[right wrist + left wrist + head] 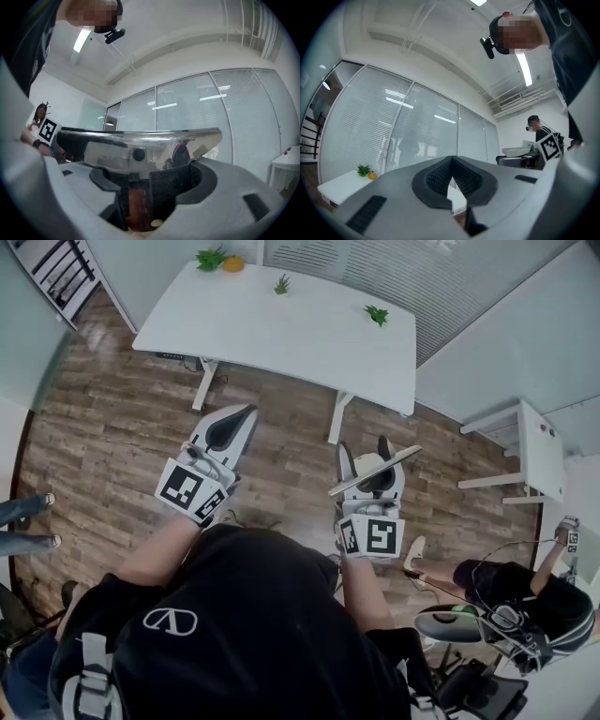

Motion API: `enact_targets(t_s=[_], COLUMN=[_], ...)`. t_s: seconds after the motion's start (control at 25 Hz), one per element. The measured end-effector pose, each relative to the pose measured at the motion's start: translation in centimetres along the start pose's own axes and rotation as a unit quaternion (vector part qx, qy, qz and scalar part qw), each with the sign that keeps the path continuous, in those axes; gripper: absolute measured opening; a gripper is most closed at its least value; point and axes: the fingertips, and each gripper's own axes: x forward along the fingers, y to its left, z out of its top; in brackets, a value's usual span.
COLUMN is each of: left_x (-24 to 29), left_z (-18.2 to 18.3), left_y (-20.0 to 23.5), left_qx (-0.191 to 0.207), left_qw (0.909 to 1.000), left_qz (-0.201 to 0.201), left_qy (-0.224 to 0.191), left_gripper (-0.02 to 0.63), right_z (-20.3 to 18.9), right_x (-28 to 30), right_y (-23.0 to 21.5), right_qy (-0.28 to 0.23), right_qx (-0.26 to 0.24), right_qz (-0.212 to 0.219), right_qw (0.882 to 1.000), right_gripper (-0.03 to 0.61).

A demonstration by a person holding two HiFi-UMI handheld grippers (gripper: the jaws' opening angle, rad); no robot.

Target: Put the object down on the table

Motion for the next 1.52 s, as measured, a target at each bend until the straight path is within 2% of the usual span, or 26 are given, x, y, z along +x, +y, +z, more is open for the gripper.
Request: enact_targets(t_s=[0.24,0.44,0.68,1.16,1.52], left_x=[1.5,3.8,9.9,24.6,30.4], left_z=[-0.8,-1.6,-2.8,-4.6,-7.0], left_y=[-0.4,1.7,7.4,22.6,29.0], left_qx=[0.014,0.014,0.006,-0.024,-0.037], left_qw=[0.9997,0.9996,1.0,0.9973,0.9978], left_qz=[0.021,0.025,0.005,-0.069,-0.056], left_qy=[0.006,0.008,-0.005,-0.01,-0.004], left_gripper=[0.005,0.005,0.005,0.005,0.005], right_z=[-1.3,-2.0,-2.9,-4.4,-7.4], right_x=[0.9,3.3,10.1,29.9,39.5], right_y=[-1.9,-3.2,-5.3,-8.8,-11.0], right_qy=[-0.002,0.001,-0.004,0.016,0.055], right_qx=[0.004,0.001,-0.008,-0.037,-0.041], right_qz=[0.025,0.025,0.01,-0.041,-0.023], right_qw=[1.0,1.0,1.0,0.998,0.997], right_gripper=[0.31,0.31,0.31,0.31,0.31])
